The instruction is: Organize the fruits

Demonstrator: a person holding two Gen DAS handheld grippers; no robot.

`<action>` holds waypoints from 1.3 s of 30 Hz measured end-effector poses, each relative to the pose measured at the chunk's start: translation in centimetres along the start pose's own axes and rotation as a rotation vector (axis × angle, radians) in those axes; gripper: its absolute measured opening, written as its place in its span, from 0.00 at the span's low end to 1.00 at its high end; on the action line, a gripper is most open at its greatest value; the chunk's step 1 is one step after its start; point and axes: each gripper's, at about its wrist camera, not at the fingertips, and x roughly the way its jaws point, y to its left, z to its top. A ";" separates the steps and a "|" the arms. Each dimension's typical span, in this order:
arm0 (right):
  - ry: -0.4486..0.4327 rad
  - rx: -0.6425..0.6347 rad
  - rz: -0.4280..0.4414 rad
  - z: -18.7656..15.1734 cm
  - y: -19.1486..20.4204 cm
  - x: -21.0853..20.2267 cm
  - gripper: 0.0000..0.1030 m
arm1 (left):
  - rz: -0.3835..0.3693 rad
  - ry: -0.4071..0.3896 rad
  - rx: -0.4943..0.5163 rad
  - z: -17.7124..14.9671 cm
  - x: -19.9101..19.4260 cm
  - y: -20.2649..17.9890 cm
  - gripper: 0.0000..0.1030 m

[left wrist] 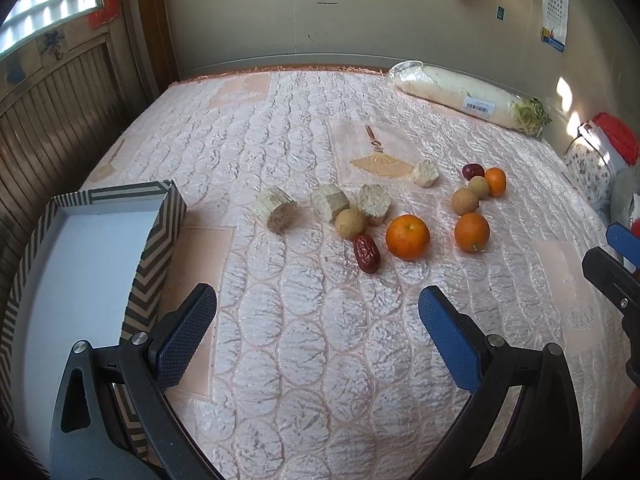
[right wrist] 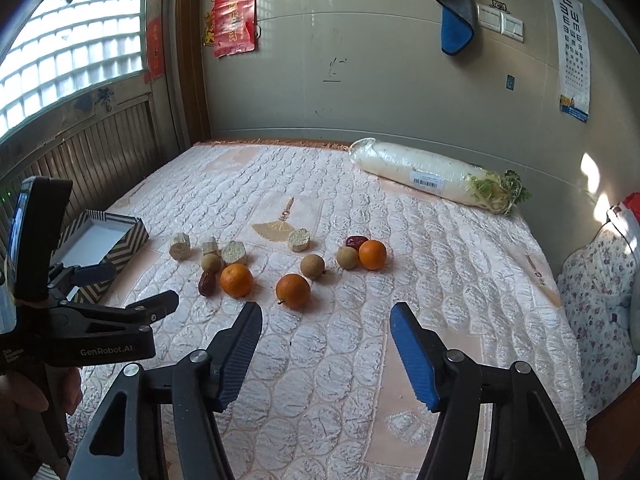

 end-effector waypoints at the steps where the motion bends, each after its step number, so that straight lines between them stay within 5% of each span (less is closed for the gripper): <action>1: 0.001 0.002 -0.002 0.0 -0.1 0.0 0.63 | 0.001 -0.001 -0.001 0.0 0.0 0.0 0.99; 35: 0.051 0.015 -0.008 -0.3 -0.3 1.2 0.63 | -0.010 -0.007 0.028 1.0 0.5 -1.0 0.99; 39: 0.053 0.025 -0.007 -0.3 -0.7 1.4 0.63 | -0.058 -0.005 0.068 1.5 0.7 -2.4 0.90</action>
